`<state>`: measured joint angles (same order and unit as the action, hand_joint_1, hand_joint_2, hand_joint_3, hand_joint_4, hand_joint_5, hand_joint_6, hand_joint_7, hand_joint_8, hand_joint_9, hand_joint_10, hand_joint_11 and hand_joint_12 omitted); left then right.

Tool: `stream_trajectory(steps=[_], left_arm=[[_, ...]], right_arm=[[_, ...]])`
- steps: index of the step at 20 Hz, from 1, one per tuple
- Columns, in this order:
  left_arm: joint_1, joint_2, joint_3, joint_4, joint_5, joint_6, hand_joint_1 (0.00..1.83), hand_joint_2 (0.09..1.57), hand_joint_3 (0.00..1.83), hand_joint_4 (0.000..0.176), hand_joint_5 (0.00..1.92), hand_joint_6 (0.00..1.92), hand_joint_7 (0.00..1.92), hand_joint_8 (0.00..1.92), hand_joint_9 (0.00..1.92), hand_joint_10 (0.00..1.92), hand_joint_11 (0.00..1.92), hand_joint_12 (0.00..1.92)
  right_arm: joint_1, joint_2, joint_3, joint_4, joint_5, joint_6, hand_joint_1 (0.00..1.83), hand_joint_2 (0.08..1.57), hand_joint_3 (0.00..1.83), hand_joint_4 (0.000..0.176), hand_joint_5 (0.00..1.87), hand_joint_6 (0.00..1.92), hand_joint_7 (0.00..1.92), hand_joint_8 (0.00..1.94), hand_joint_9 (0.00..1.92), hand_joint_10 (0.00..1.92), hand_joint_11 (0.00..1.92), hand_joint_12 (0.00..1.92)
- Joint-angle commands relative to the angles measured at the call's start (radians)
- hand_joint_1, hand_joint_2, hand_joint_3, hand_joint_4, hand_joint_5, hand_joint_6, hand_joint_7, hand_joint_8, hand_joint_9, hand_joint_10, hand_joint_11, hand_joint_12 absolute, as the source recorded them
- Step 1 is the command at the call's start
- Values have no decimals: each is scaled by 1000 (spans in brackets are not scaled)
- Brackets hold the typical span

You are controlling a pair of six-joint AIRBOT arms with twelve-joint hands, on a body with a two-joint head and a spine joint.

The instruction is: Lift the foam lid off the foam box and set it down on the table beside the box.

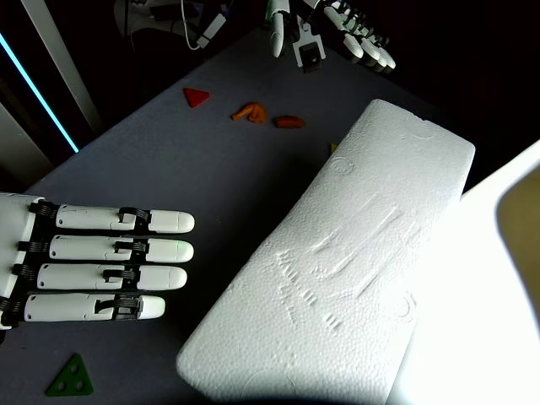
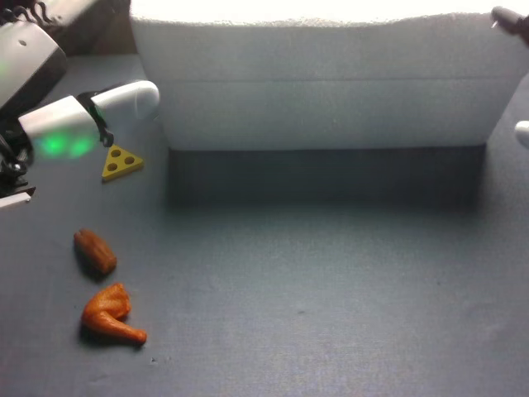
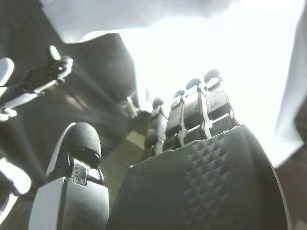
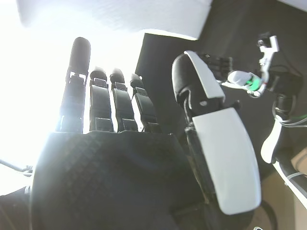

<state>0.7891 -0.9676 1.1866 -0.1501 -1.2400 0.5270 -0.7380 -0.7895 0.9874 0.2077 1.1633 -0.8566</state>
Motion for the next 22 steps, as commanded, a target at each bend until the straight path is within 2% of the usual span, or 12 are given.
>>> stream_trajectory(steps=[1, 2, 3, 4, 5, 7, 11, 13, 15, 19, 21, 22], left_arm=[[-11, -1, 7, -23, -147, 4, 494, 1303, 6, 65, 0, 0, 0, 0, 0, 0, 0, 130], [-13, -8, 14, -44, -158, 5, 470, 1298, 2, 99, 0, 0, 0, 0, 0, 0, 0, 47], [-17, -14, 21, -58, -156, 5, 471, 1259, 0, 107, 0, 0, 0, 0, 5, 2, 0, 476], [-22, -22, 31, -71, -149, 3, 471, 1259, 0, 107, 0, 0, 0, 0, 5, 2, 0, 476], [-27, -32, 44, -87, -138, -2, 534, 1203, 0, 110, 0, 0, 0, 0, 0, 0, 0, 588], [-41, -53, 70, -108, -118, -15, 594, 1173, 0, 112, 0, 0, 0, 0, 0, 0, 0, 417], [-74, -81, 109, -134, -76, -18, 614, 1098, 1, 103, 0, 0, 0, 0, 0, 0, 0, 338], [-88, -93, 132, -155, -56, -18, 648, 1071, 0, 66, 0, 0, 0, 0, 0, 0, 0, 4], [-96, -101, 149, -172, -41, -19, 658, 1066, 0, 56, 0, 0, 0, 0, 0, 0, 0, 0], [-104, -116, 174, -197, -9, -21, 694, 1067, 0, 37, 0, 0, 0, 0, 0, 0, 0, 0], [-110, -128, 188, -210, 6, -21, 775, 1061, 0, 96, 0, 0, 0, 0, 0, 0, 0, 0], [-112, -134, 195, -218, 13, -21, 793, 1067, 0, 86, 0, 0, 0, 0, 0, 0, 0, 0]], right_arm=[[11, 4, 10, 29, 135, -4, 408, 1344, 1, 0, 0, 0, 0, 0, 0, 0, 0, 407], [11, -7, 20, 57, 146, -4, 434, 1321, 0, 0, 0, 0, 0, 0, 1, 0, 0, 390], [12, -16, 29, 76, 155, -4, 438, 1306, 0, 35, 0, 0, 0, 0, 0, 0, 0, 994], [15, -25, 38, 97, 156, -7, 438, 1306, 0, 35, 0, 0, 0, 0, 0, 0, 0, 994], [19, -35, 50, 118, 158, -7, 421, 1294, 6, 93, 0, 0, 0, 0, 0, 0, 0, 947], [27, -47, 69, 155, 164, -10, 431, 1301, 2, 78, 0, 0, 0, 0, 0, 0, 0, 538], [47, -57, 97, 199, 159, -16, 542, 1259, 0, 64, 0, 0, 0, 0, 0, 0, 0, 621], [72, -69, 122, 217, 139, -21, 595, 1204, 0, 98, 0, 0, 0, 0, 0, 0, 0, 1280], [101, -79, 139, 229, 109, -39, 613, 1206, 0, 106, 0, 0, 0, 0, 0, 0, 0, 1403], [172, -108, 192, 239, 10, -58, 673, 1220, 0, 57, 0, 0, 0, 0, 83, 54, 0, 1511], [184, -117, 210, 259, -14, -70, 794, 1217, 0, 81, 0, 0, 0, 0, 8, 9, 0, 1421], [188, -119, 218, 269, -22, -74, 804, 1215, 0, 96, 0, 0, 0, 0, 46, 28, 0, 1439]])
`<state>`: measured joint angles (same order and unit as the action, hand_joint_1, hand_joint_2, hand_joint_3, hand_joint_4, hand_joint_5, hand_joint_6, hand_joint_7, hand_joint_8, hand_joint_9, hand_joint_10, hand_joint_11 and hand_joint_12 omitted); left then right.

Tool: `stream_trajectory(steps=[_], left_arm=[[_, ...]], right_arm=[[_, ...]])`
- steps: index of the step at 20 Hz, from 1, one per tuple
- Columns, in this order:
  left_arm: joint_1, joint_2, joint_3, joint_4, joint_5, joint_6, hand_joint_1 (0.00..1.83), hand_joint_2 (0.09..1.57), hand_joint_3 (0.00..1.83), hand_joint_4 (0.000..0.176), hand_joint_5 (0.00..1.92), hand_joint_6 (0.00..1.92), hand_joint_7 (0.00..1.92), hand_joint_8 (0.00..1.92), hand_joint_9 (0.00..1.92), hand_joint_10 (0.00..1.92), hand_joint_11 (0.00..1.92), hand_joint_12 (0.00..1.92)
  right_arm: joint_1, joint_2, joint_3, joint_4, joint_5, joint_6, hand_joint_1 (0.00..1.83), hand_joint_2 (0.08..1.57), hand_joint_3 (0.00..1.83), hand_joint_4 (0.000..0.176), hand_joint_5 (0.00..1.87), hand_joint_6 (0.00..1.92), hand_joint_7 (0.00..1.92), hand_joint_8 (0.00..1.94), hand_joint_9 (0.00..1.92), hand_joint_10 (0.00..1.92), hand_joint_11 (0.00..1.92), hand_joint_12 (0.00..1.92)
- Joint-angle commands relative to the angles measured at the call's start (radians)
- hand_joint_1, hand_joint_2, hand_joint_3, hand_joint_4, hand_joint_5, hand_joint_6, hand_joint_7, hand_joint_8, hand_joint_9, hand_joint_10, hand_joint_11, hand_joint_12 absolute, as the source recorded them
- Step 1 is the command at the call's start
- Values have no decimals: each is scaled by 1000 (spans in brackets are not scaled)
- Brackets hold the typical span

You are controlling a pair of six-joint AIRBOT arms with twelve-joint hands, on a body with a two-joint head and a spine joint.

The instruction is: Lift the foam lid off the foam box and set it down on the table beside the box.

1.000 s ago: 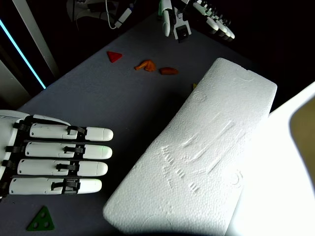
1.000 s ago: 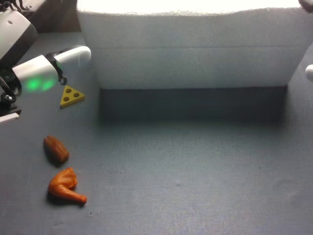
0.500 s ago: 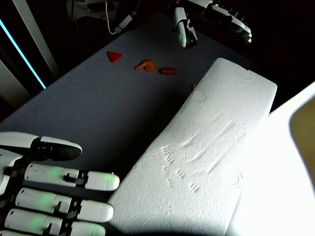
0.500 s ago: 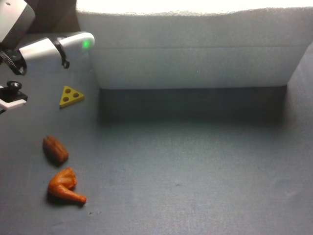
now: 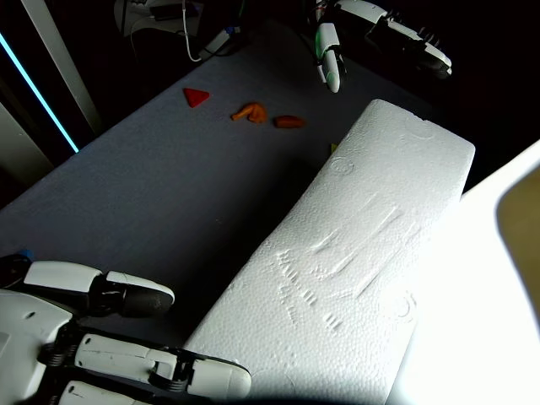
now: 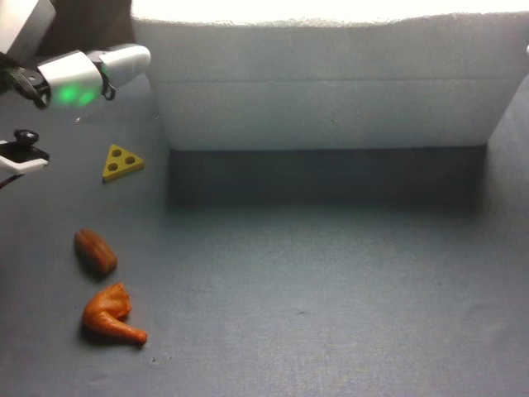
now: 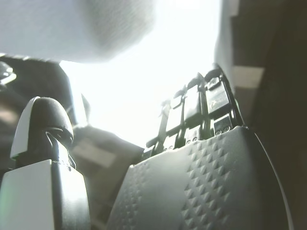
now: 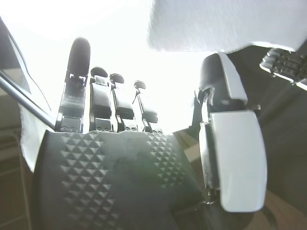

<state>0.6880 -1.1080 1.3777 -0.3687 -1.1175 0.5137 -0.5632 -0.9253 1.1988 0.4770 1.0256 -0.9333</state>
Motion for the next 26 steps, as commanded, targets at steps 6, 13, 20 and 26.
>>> stream_trajectory(steps=[6, 13, 20, 26], left_arm=[[-21, -24, 49, -39, -46, -11, 787, 1058, 0, 92, 0, 0, 0, 0, 0, 0, 0, 0], [-18, -45, 81, -68, 3, -17, 741, 1038, 0, 85, 0, 0, 0, 0, 0, 0, 0, 0], [-19, -68, 109, -71, 59, -24, 731, 1032, 0, 111, 0, 0, 0, 0, 0, 0, 0, 0], [-25, -100, 149, -77, 118, -35, 737, 1039, 0, 56, 0, 0, 0, 0, 0, 0, 0, 921]], right_arm=[[24, 12, 36, 74, 87, -27, 713, 1219, 5, 83, 0, 0, 0, 0, 0, 0, 0, 947], [24, -15, 78, 129, 22, -28, 796, 1151, 6, 50, 0, 0, 0, 0, 8, 433, 0, 1572], [24, -36, 91, 134, -16, -28, 746, 1152, 0, 44, 0, 0, 0, 0, 0, 0, 0, 574], [24, -42, 114, 137, -48, -28, 740, 1148, 0, 73, 0, 0, 0, 0, 55, 41, 0, 1475]])
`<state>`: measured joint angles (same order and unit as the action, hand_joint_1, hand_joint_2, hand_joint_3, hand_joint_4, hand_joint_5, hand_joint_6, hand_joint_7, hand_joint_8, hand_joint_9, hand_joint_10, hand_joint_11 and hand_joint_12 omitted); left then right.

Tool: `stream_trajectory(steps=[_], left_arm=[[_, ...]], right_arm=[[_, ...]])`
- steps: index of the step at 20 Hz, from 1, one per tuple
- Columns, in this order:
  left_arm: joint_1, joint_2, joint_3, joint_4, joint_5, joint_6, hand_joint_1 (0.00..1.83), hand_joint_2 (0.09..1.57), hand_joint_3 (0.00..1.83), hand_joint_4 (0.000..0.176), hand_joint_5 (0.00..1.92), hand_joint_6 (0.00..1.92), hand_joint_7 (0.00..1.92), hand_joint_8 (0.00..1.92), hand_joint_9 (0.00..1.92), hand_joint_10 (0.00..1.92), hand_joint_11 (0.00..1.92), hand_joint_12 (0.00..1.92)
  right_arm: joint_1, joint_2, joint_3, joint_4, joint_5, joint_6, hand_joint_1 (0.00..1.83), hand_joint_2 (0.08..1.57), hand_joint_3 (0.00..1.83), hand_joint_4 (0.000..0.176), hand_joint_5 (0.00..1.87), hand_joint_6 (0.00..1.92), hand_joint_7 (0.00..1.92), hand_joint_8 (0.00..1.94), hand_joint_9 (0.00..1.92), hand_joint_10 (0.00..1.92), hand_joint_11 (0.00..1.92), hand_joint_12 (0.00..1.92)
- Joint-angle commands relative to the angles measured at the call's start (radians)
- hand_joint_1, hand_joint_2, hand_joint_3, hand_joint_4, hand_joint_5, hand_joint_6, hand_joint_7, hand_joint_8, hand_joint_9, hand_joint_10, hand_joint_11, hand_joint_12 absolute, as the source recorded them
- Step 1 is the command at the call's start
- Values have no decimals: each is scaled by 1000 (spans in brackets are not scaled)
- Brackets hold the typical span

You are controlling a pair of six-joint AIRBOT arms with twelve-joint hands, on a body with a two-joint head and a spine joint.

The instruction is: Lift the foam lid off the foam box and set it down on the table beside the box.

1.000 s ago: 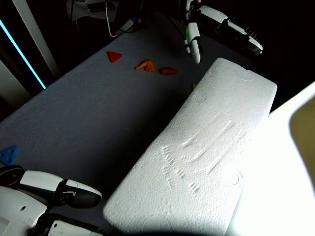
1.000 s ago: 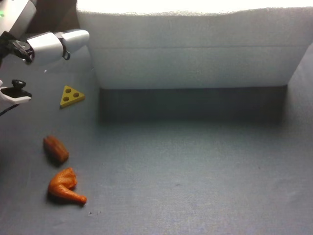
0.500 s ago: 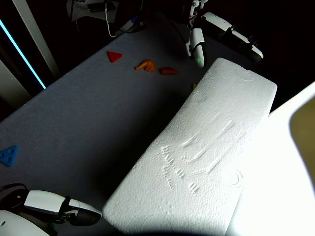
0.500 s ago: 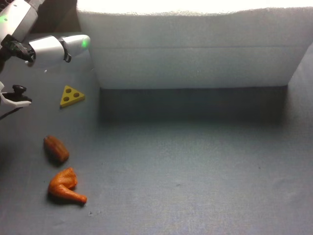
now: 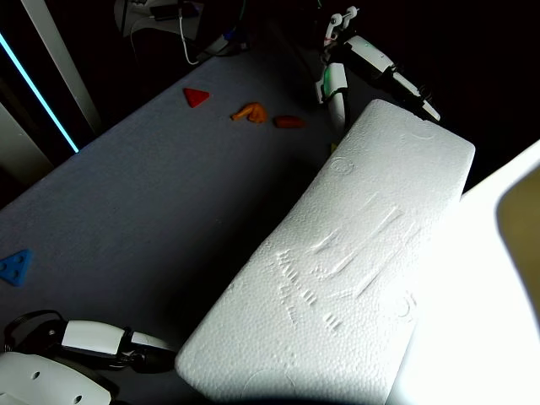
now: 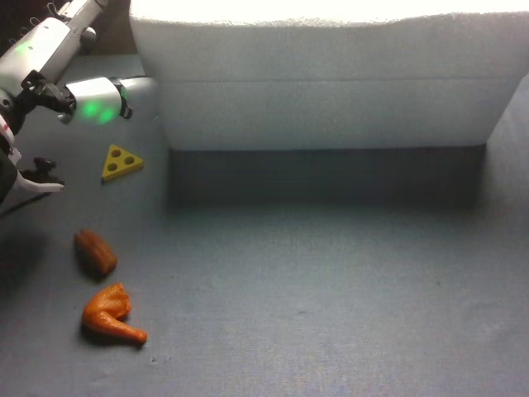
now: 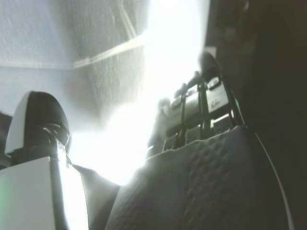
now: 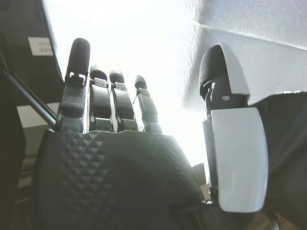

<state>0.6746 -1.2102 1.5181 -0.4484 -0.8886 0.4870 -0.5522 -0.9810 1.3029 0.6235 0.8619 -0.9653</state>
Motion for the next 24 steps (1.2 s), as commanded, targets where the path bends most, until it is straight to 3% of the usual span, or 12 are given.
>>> stream_trajectory(steps=[1, 2, 5, 8, 9, 11, 12, 15, 18, 20, 21, 24], left_arm=[[-12, -2, 15, 4, -102, -11, 746, 1029, 0, 43, 0, 0, 0, 0, 0, 0, 0, 942], [-13, -6, 19, 6, -94, -11, 754, 1027, 0, 32, 0, 0, 0, 0, 0, 0, 0, 777], [-23, -16, 33, 12, -72, -12, 745, 1044, 0, 39, 0, 0, 0, 0, 0, 0, 0, 360], [-29, -23, 43, 12, -59, -14, 740, 1038, 1, 45, 0, 0, 0, 0, 0, 0, 0, 278], [-30, -25, 46, 13, -56, -15, 709, 1013, 0, 45, 0, 0, 0, 0, 0, 0, 0, 327], [-34, -30, 50, 19, -55, -21, 718, 1012, 0, 30, 0, 0, 0, 0, 0, 0, 0, 335], [-37, -31, 50, 24, -55, -22, 700, 1013, 0, 42, 0, 0, 0, 0, 0, 0, 0, 250], [-45, -33, 50, 39, -60, -29, 665, 1013, 0, 51, 0, 0, 0, 0, 0, 0, 0, 577], [-55, -36, 52, 48, -58, -31, 623, 969, 0, 52, 0, 0, 0, 0, 21, 7, 0, 991], [-63, -44, 62, 54, -50, -37, 589, 956, 0, 28, 0, 0, 0, 0, 70, 22, 0, 1154], [-65, -47, 65, 58, -49, -41, 607, 957, 0, 27, 0, 0, 0, 0, 72, 21, 0, 1179], [-71, -53, 69, 67, -45, -45, 603, 961, 1, 31, 0, 0, 0, 0, 101, 25, 0, 1201]], right_arm=[[13, 14, 13, -9, 111, 5, 725, 1139, 0, 58, 0, 0, 0, 0, 94, 72, 0, 1501], [13, 12, 16, -9, 106, 5, 736, 1127, 0, 70, 0, 0, 0, 0, 19, 36, 0, 1457], [16, 4, 20, -11, 103, 5, 744, 1118, 0, 60, 0, 0, 0, 0, 0, 0, 0, 1289], [22, 0, 21, -18, 100, 5, 734, 1117, 0, 45, 0, 0, 0, 0, 0, 0, 0, 1229], [25, -2, 22, -21, 99, 5, 725, 1116, 0, 3, 0, 0, 0, 0, 15, 11, 0, 1348], [30, -6, 22, -30, 97, 5, 713, 1109, 0, 0, 0, 0, 0, 0, 13, 20, 0, 1349], [34, -7, 22, -35, 97, 5, 732, 1098, 0, 0, 0, 0, 0, 0, 17, 10, 0, 1239], [42, -8, 22, -50, 97, 5, 706, 1088, 0, 0, 0, 0, 0, 0, 71, 45, 0, 1336], [47, -8, 21, -53, 97, 5, 746, 1093, 0, 17, 0, 0, 0, 0, 4, 31, 0, 1107], [51, -8, 21, -56, 97, 5, 714, 1086, 0, 30, 0, 0, 0, 0, 16, 8, 0, 1022], [51, -9, 21, -56, 97, 5, 699, 1089, 1, 10, 0, 0, 0, 0, 32, 15, 0, 1025], [56, -12, 22, -60, 97, 5, 680, 1103, 1, 20, 0, 0, 0, 0, 27, 16, 0, 1006]])
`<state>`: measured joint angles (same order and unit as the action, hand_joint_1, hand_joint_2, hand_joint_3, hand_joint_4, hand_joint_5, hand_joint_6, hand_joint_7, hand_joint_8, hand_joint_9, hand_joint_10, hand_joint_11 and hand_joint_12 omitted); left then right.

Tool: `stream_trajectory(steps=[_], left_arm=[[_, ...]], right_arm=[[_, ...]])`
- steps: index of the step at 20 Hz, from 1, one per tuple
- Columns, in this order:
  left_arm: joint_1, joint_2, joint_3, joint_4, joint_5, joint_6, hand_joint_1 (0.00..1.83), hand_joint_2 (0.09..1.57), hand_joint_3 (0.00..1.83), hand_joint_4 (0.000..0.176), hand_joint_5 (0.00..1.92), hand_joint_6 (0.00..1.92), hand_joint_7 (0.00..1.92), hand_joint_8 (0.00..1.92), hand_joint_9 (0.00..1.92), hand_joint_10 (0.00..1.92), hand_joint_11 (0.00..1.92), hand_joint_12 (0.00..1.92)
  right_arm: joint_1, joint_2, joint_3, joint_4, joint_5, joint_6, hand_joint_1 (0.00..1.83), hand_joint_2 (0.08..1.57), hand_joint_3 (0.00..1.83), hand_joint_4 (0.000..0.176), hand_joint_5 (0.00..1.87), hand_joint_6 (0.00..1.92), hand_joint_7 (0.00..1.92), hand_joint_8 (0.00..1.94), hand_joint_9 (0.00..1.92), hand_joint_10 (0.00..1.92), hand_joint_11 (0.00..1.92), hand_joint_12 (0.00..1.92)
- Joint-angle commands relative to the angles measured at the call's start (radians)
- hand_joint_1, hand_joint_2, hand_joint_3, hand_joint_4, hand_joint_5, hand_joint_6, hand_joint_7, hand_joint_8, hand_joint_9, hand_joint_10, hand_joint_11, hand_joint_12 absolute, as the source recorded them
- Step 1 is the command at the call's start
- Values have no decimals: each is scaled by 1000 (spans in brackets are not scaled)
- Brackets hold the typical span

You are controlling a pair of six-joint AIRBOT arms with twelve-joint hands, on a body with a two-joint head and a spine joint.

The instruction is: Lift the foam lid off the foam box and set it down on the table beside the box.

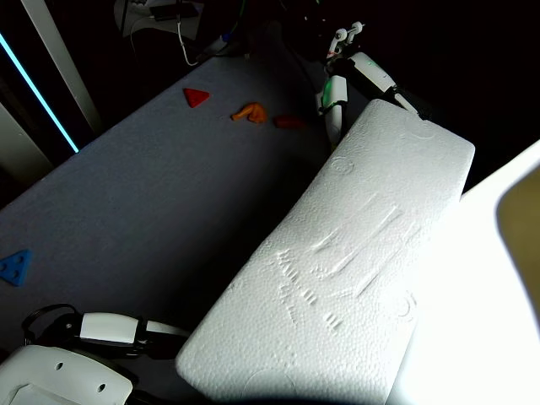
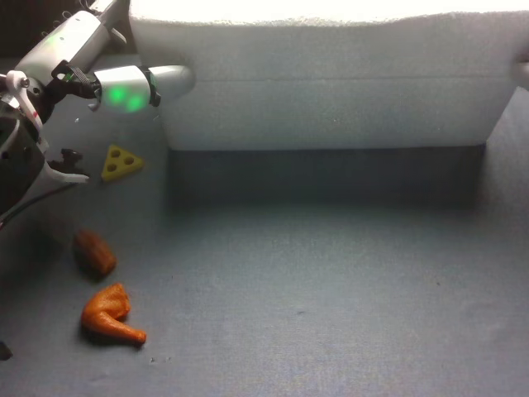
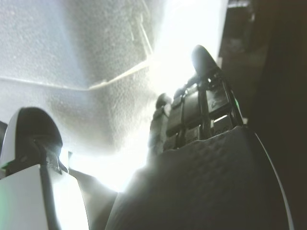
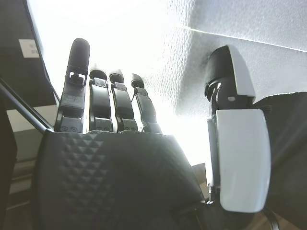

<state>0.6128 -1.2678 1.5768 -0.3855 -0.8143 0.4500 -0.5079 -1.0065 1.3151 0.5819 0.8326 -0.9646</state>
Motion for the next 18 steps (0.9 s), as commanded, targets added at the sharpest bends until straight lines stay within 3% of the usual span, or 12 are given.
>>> stream_trajectory(steps=[1, 3, 4, 5, 6, 8, 11, 12, 13, 14, 16, 18], left_arm=[[-10, 2, 12, 5, -120, -11, 592, 969, 2, 21, 0, 0, 0, 0, 91, 17, 0, 1127], [-11, -2, 14, 9, -121, -15, 562, 1009, 6, 12, 3, 0, 5, 0, 69, 4, 0, 954], [-11, -2, 14, 9, -121, -15, 536, 1060, 11, 0, 28, 5, 15, 2, 51, 8, 0, 845], [-11, -2, 15, 9, -121, -17, 531, 1082, 7, 0, 49, 7, 10, 1, 30, 5, 0, 733], [-11, -3, 15, 9, -122, -18, 518, 1094, 9, 0, 65, 11, 8, 0, 29, 5, 0, 705], [-9, -4, 15, 9, -123, -21, 498, 1098, 1, 0, 73, 4, 15, 1, 45, 8, 0, 714], [-3, -2, 12, 10, -139, -29, 499, 1082, 0, 3, 79, 3, 33, 4, 74, 15, 0, 870], [-2, 0, 8, 12, -148, -29, 508, 1078, 0, 0, 82, 2, 33, 2, 69, 10, 0, 812], [-3, 2, 6, 16, -151, -30, 516, 1070, 0, 8, 77, 0, 9, 1, 36, 4, 0, 694], [-4, 5, 2, 19, -159, -30, 539, 1062, 0, 15, 70, 0, 1, 0, 6, 0, 0, 586], [-4, 13, -9, 25, -179, -30, 537, 1061, 0, 0, 64, 0, 0, 0, 0, 0, 0, 475], [-4, 23, -22, 32, -201, -29, 531, 1081, 1, 21, 62, 1, 0, 0, 1, 0, 0, 626]], right_arm=[[13, 12, 10, -19, 127, 4, 654, 1126, 3, 0, 0, 0, 0, 0, 26, 20, 0, 1055], [13, 10, 11, -20, 127, 5, 598, 1160, 5, 7, 0, 0, 0, 0, 2, 6, 0, 1012], [13, 9, 11, -21, 127, 6, 613, 1201, 4, 0, 0, 0, 18, 5, 107, 83, 0, 1256], [13, 9, 11, -22, 127, 7, 607, 1223, 0, 0, 56, 80, 134, 32, 23, 535, 0, 1378], [13, 9, 11, -22, 127, 8, 603, 1232, 0, 0, 75, 111, 147, 27, 4, 579, 0, 1288], [13, 9, 11, -24, 128, 10, 599, 1257, 3, 0, 90, 162, 128, 7, 0, 448, 0, 974], [13, 9, 7, -33, 141, 22, 585, 1261, 0, 0, 45, 234, 137, 4, 0, 476, 0, 1026], [13, 9, 3, -37, 148, 23, 598, 1266, 1, 0, 8, 385, 201, 30, 0, 681, 0, 1196], [13, 9, 0, -41, 152, 24, 658, 1244, 0, 0, 0, 461, 223, 33, 0, 682, 0, 1236], [13, 9, -5, -48, 159, 24, 638, 1243, 0, 0, 0, 435, 192, 13, 0, 546, 0, 1138], [13, 9, -15, -61, 173, 24, 654, 1237, 0, 0, 0, 427, 225, 14, 0, 608, 0, 1138], [13, 9, -31, -72, 192, 24, 578, 1231, 0, 0, 1, 251, 128, 7, 0, 425, 0, 1009]])
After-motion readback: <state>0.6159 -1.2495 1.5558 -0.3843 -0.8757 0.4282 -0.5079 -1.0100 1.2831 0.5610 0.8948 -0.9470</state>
